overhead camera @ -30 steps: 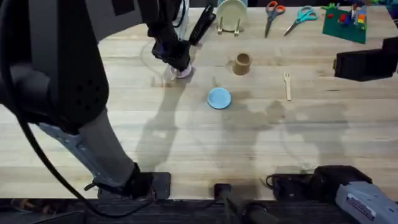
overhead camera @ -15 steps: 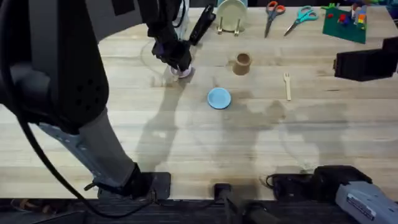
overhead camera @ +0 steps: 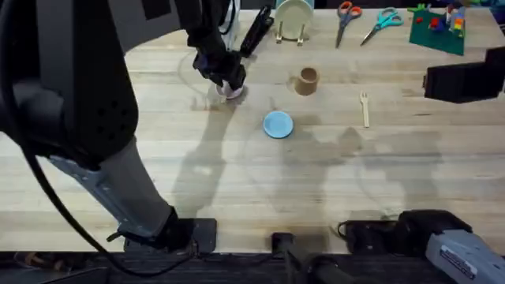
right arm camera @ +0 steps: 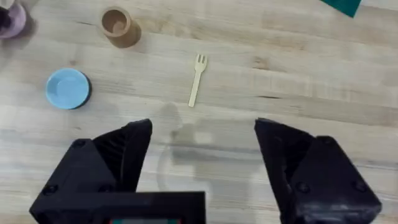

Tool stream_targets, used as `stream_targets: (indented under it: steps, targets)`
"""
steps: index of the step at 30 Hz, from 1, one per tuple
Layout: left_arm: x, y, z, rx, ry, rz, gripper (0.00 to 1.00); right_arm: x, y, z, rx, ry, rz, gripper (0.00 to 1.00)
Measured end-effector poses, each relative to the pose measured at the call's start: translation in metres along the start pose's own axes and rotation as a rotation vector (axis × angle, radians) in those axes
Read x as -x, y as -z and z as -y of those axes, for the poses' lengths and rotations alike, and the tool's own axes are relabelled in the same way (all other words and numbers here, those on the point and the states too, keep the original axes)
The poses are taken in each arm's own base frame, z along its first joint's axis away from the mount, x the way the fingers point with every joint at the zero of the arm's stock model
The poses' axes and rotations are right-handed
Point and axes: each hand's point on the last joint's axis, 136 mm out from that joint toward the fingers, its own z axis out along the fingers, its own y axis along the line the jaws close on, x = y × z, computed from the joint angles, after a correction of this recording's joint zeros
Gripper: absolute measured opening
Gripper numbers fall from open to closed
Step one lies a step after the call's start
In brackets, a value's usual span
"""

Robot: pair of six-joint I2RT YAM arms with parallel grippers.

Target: Pick up a utensil and set it on the pink plate, then put the other utensil in the container.

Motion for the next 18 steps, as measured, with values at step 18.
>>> stream_targets:
  steps: [18]
  targets:
    - [-0.004, 0.135, 0.013, -0.005, -0.018, 0.229, 0.686, 0.0, 0.0, 0.0, 0.0, 0.0, 0.0, 0.995]
